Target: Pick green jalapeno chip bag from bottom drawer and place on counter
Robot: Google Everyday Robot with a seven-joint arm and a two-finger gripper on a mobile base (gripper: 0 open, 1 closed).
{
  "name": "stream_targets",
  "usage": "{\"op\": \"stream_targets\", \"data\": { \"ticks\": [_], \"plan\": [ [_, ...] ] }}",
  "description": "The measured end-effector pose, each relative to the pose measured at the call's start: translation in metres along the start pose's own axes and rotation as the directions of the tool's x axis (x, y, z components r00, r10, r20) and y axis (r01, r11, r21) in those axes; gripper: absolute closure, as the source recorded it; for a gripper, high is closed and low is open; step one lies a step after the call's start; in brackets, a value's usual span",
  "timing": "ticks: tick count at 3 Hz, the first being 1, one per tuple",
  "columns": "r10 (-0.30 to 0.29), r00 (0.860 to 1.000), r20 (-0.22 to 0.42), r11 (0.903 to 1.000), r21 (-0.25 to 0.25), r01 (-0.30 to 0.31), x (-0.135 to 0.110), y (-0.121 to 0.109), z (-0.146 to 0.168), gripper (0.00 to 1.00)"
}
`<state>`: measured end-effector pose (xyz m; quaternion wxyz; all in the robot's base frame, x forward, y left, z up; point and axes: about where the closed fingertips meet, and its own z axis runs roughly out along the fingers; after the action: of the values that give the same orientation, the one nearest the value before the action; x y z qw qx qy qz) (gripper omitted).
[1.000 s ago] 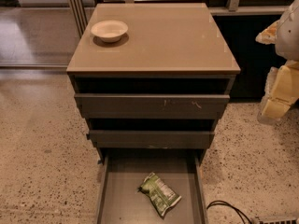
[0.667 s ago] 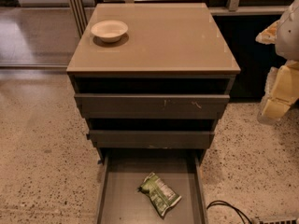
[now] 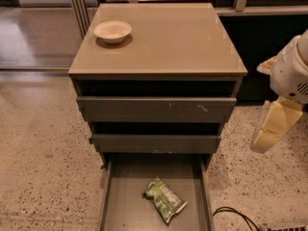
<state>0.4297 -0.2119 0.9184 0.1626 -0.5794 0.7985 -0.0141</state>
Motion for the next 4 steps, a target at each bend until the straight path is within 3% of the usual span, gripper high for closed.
{"op": "stream_targets", "data": {
  "ticks": [1,2,4],
  "plan": [
    [0.036,0.999,0.032,0.9983,-0.047,-0.035,0.001,0.021,0.055,0.0],
    [0.109,0.992,0.067,0.9892,-0.105,-0.102,0.008,0.045,0.11,0.0],
    [0.128,0.989,0.078,0.9867,-0.111,-0.119,0.011,0.046,0.121,0.0]
  ]
}}
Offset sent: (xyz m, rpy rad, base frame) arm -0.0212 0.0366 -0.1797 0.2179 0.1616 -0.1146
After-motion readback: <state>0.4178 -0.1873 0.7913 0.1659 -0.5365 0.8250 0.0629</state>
